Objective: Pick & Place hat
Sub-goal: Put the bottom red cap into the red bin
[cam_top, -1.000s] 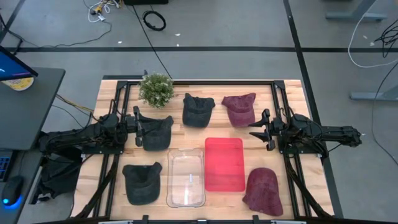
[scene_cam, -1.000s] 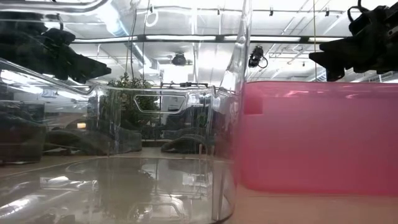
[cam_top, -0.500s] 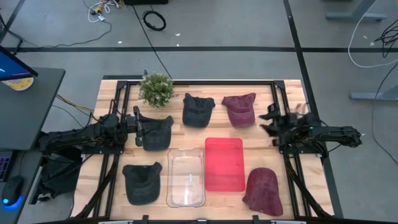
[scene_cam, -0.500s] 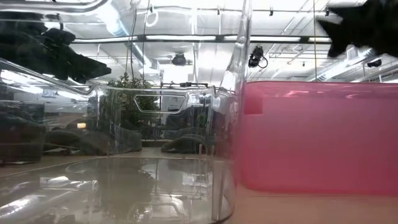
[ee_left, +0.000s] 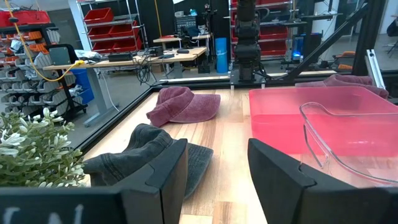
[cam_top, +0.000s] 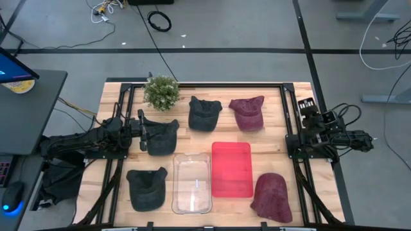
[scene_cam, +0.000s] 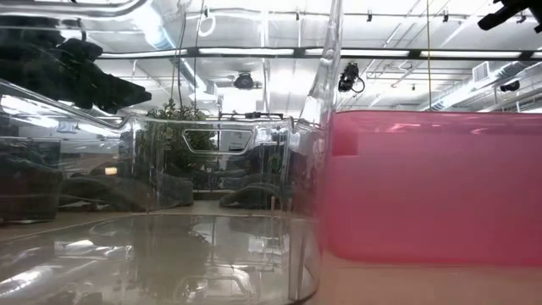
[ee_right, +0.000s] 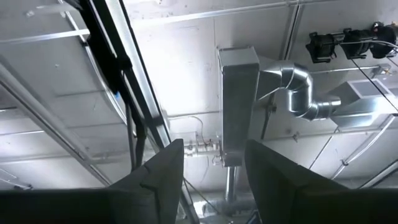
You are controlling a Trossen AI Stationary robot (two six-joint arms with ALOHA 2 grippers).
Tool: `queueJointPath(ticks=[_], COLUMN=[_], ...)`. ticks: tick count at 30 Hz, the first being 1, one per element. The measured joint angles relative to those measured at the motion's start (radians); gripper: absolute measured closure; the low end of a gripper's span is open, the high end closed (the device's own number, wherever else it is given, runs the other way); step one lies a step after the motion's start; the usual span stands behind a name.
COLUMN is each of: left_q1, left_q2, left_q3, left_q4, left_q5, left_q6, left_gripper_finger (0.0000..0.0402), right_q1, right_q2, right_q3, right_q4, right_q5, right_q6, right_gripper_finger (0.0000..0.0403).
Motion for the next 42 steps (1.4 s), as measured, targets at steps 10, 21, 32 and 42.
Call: queueJointPath(ticks=[10,21,32,42], left_q1=[0.0,0.0,0.0,0.0], left_q2=[0.0,0.0,0.0,0.0], left_q3=[0.0,0.0,0.0,0.0], left_q4=[0.0,0.0,0.0,0.0], left_q5=[0.0,0.0,0.0,0.0], left_q6=[0.0,0.0,0.0,0.0], left_gripper_finger=[0.0229,0.0229,0.0229,0.0229], right_q1=[0.0,0.0,0.0,0.0], right_q2=[0.0,0.201,0.576,0.677], right_q3=[0.0,0.741,1.164,1.164], right_q4=[0.225,-1.124,-1.384,-1.232], right_q5=[-0.011,-0.014,0.158,0.157], right_q6=[0.121,0.04,0.059,0.061], right_gripper_finger=[0.023,0.023,0.023,0.023])
